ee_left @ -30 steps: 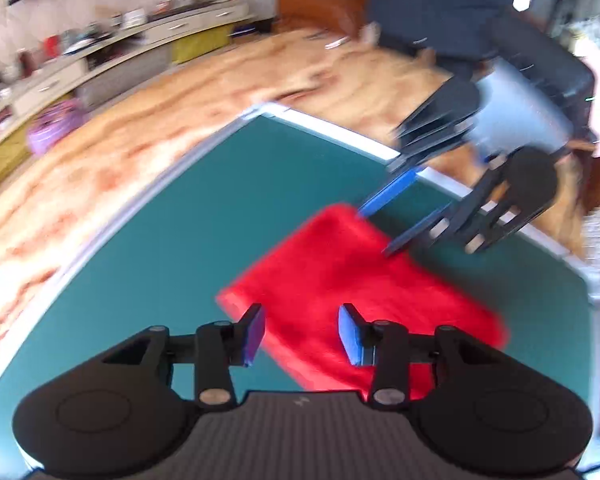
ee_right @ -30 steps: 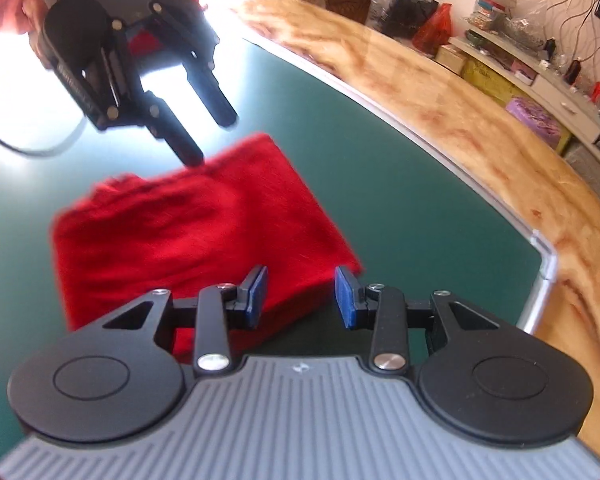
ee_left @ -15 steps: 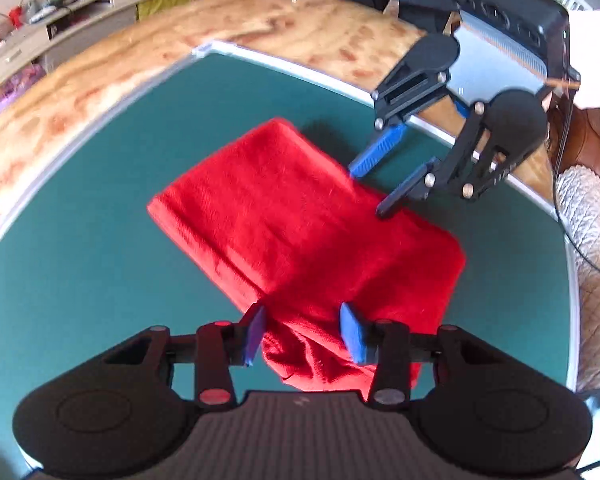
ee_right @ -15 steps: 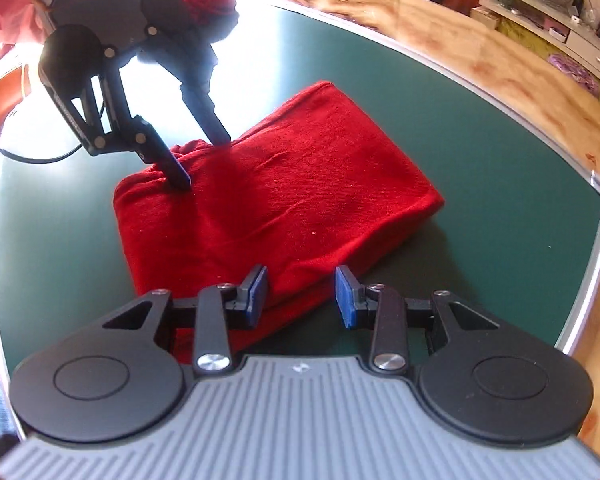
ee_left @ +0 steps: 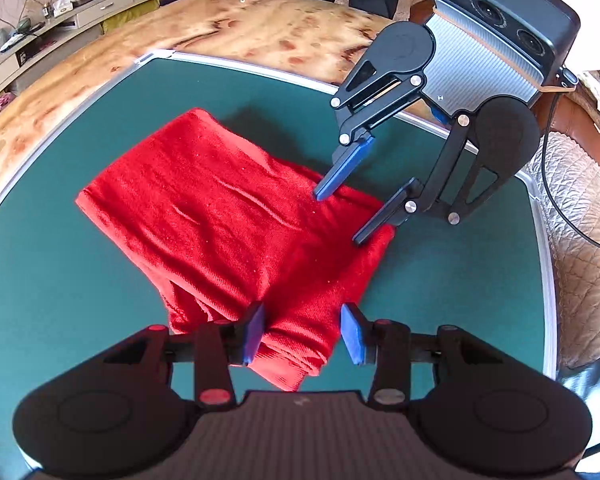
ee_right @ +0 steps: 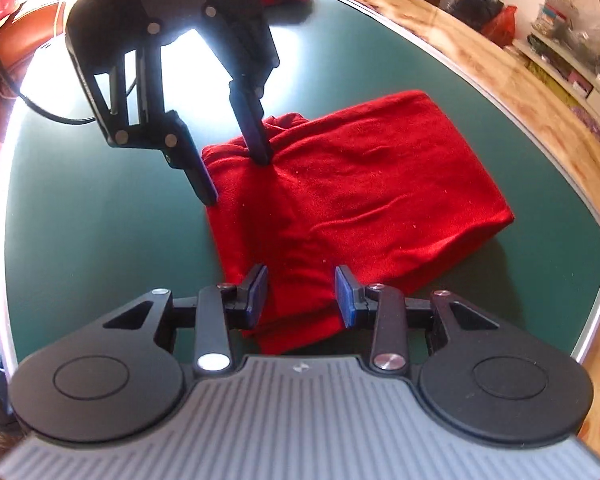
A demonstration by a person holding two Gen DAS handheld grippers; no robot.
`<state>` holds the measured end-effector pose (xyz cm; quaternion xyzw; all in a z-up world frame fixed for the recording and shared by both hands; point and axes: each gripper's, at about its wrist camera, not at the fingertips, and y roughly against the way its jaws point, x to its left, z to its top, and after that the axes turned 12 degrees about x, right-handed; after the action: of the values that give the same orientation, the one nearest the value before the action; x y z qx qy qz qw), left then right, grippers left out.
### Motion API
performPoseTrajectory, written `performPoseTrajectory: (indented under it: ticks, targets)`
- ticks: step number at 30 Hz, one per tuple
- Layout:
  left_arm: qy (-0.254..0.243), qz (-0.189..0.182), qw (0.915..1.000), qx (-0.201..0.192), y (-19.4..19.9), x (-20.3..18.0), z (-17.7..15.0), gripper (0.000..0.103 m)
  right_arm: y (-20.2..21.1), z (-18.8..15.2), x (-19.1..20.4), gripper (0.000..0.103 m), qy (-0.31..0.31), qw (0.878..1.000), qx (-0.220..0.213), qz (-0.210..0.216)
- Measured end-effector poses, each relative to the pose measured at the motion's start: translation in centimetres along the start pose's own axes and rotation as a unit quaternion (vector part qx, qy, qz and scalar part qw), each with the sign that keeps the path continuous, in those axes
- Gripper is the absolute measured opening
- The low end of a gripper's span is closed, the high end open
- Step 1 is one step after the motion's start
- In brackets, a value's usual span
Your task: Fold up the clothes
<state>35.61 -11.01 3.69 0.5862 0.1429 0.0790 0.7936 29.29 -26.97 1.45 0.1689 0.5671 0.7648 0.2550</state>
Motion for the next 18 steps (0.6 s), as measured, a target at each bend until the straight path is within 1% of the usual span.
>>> performPoseTrajectory:
  ticks: [3,4,6,8,9,10,11,12,15,18]
  targets:
    - [0.018,-0.007,0.9996,-0.022,1.3,0.6,0.4,0.048,0.6,0.5,-0.1,0.043,0.004,1.0,0.004,-0.002]
    - [0.025,-0.004,0.9993,-0.029,1.5,0.7,0.5,0.048,0.8,0.7,-0.1,0.043,0.004,1.0,0.005,-0.003]
    - [0.03,0.007,0.9994,-0.019,0.9,0.9,0.8,0.048,0.8,1.2,0.2,0.043,0.0,1.0,0.0,-0.003]
    - [0.02,0.012,0.9997,-0.001,-0.1,0.7,0.7,0.048,0.8,1.7,0.5,0.043,-0.004,1.0,-0.004,-0.004]
    - [0.013,0.016,0.9998,0.001,-0.3,0.6,0.5,0.048,0.7,1.9,0.6,0.043,-0.004,1.0,-0.004,-0.005]
    - [0.009,0.017,0.9998,0.0,-0.3,0.6,0.3,0.048,0.2,1.8,0.9,0.043,0.004,1.0,0.005,-0.007]
    - [0.006,0.017,0.9998,-0.001,-0.3,0.6,0.2,0.048,-0.3,1.7,1.1,0.043,0.012,1.0,0.012,-0.009]
    - [0.007,0.015,0.9999,0.0,-0.3,0.7,0.1,0.048,-0.5,1.3,1.1,0.043,0.014,1.0,0.01,-0.011]
    - [0.015,0.006,0.9999,0.003,-0.2,1.4,-0.3,0.049,-0.3,1.0,0.4,0.043,-0.006,1.0,0.012,0.002]
    - [0.026,0.003,0.9996,0.007,0.2,2.0,-0.4,0.05,-0.1,1.4,-0.1,0.043,-0.003,1.0,0.027,0.008]
